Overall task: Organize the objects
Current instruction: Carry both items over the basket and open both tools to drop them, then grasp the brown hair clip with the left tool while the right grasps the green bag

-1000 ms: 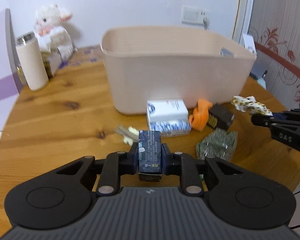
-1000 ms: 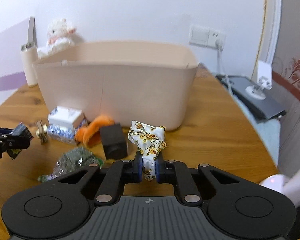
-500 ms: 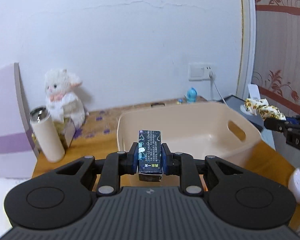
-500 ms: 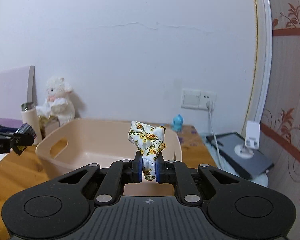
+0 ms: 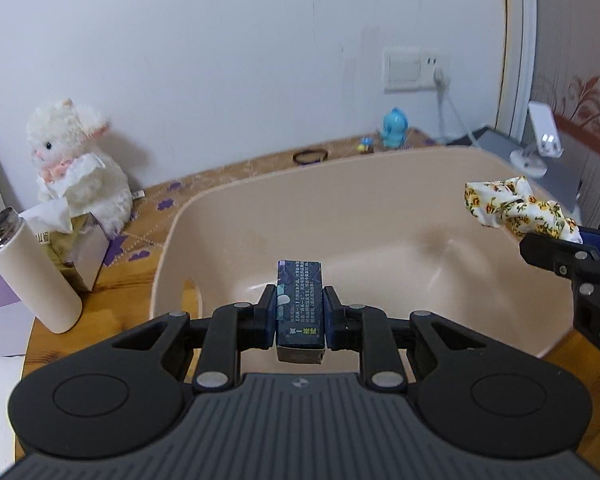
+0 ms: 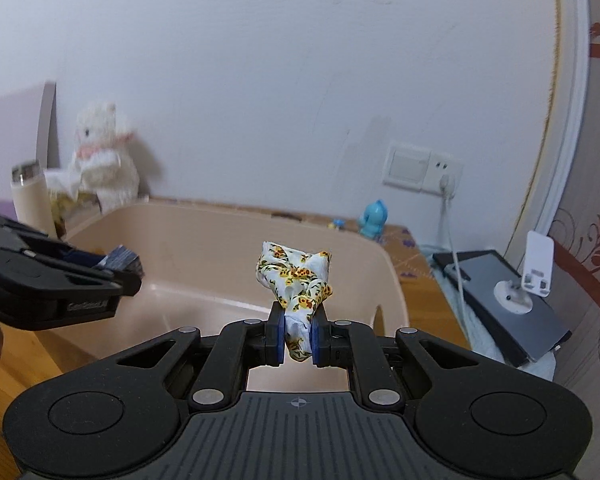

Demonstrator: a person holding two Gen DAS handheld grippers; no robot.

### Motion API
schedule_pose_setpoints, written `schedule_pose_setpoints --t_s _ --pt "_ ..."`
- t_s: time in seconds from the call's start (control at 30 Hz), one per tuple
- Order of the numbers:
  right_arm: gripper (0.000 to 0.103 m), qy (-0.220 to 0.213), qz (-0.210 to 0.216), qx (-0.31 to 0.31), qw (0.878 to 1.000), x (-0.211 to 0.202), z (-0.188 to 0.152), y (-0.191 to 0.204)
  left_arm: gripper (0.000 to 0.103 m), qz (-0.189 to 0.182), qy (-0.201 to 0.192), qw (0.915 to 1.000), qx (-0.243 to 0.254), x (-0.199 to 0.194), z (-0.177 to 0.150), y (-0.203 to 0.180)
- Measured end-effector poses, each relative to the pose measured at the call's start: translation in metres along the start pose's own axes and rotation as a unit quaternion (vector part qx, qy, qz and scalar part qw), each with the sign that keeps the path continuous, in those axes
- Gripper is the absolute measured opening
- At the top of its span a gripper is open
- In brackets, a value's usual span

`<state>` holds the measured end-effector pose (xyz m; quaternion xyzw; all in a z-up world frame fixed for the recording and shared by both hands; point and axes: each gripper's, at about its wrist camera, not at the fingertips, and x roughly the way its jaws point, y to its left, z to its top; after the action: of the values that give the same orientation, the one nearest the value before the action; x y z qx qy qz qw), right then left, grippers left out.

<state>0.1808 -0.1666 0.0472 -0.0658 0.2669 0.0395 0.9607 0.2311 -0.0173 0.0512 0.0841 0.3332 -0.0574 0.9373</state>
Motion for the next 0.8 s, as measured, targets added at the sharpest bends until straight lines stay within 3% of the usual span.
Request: schedule_pose_setpoints --t_s 0.13,0.2,0.27,0.33,0.4,0.47,0.57,0.67,0.8 --pt "0.015 0.036 0.004 0.0 0.999 0.017 -0.006 0.004 0.025 0.003 0.025 0.9997 -0.007 0.015 -0.006 0.002" --pt "0.033 0.041 0.008 0.009 0.999 0.018 -0.009 0.004 0.027 0.002 0.027 0.9996 -0.013 0.015 -0.008 0.005" --pt "0.046 0.038 0.007 0.017 0.999 0.014 -0.009 0.003 0.042 0.004 0.023 0.9996 -0.012 0.01 -0.01 0.008" --pt "0.053 0.027 0.005 0.018 0.999 0.005 -0.009 0.004 0.075 0.007 0.009 0.9998 -0.017 -0.003 -0.011 0.013" --pt "0.065 0.016 -0.003 0.014 1.0 -0.006 -0.007 0.005 0.081 0.018 -0.011 0.9994 -0.029 -0.018 -0.011 0.017" --pt "0.077 0.0 -0.017 0.013 1.0 -0.019 -0.008 0.007 0.082 0.026 -0.02 0.9989 -0.033 -0.032 -0.012 0.021" --pt "0.082 -0.015 -0.021 0.023 0.999 -0.036 -0.01 0.008 0.082 0.027 -0.024 0.9987 -0.036 -0.049 -0.014 0.027" --pt "0.098 -0.021 -0.014 0.029 0.999 -0.052 -0.016 0.012 0.085 0.026 -0.032 0.9983 -0.042 -0.066 -0.023 0.034" --pt "0.1 -0.021 -0.013 0.016 1.0 -0.066 -0.032 0.022 0.088 0.026 -0.03 0.998 -0.049 -0.081 -0.039 0.043"
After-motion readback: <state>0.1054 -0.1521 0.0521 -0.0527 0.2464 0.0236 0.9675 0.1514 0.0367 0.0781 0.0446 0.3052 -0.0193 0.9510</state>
